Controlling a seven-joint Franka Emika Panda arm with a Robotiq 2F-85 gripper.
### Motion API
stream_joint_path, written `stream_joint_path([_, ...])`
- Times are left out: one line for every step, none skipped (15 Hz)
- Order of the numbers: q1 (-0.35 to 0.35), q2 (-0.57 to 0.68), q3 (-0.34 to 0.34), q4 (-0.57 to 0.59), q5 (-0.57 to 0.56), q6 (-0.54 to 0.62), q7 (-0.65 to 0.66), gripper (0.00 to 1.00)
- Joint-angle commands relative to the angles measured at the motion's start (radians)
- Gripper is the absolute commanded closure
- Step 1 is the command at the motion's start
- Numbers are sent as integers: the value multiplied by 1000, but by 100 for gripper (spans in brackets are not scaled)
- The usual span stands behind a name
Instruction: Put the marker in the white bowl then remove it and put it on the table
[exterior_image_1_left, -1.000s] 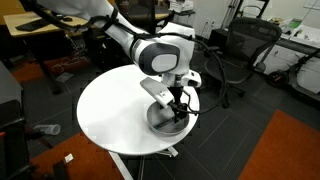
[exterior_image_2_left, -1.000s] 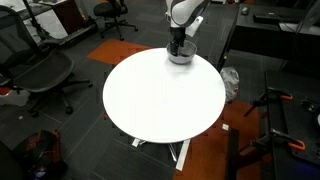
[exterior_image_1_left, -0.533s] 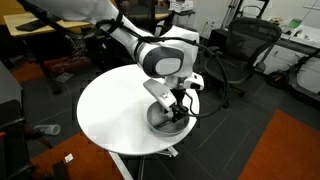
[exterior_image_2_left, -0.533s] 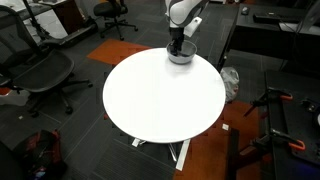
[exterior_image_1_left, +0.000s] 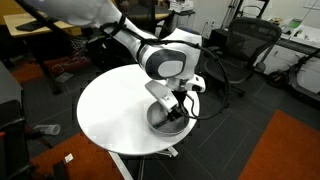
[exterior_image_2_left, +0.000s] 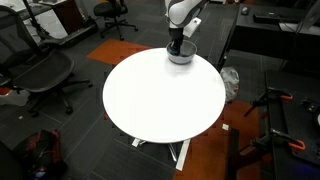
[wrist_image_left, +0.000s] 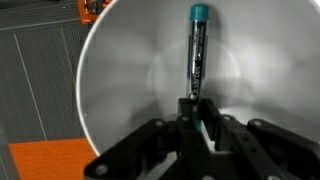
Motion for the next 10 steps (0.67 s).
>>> stream_joint_path([-4,-9,10,14,17,-33,-40,95])
stream_joint_path([-1,-20,8,3,13,-29,-40,95])
stream_joint_path([6,-40,6,-18,8,-24,-38,95])
stream_joint_path([13,-61,5,-38,3,-17,-37,95])
stream_joint_path([20,-78,3,-52,-2,-14,-36,95])
stream_joint_path([26,-96,2,-65,-6,-14,-36,95])
stream_joint_path([34,-118,-3,-82,-14,-9,-33,95])
stream_joint_path([42,-143,-7,-102,-23,-5,-32,95])
stream_joint_path([50,-168,-10,-122,-30,-3,-32,95])
stream_joint_path([57,-190,-13,-138,-37,-4,-31,95])
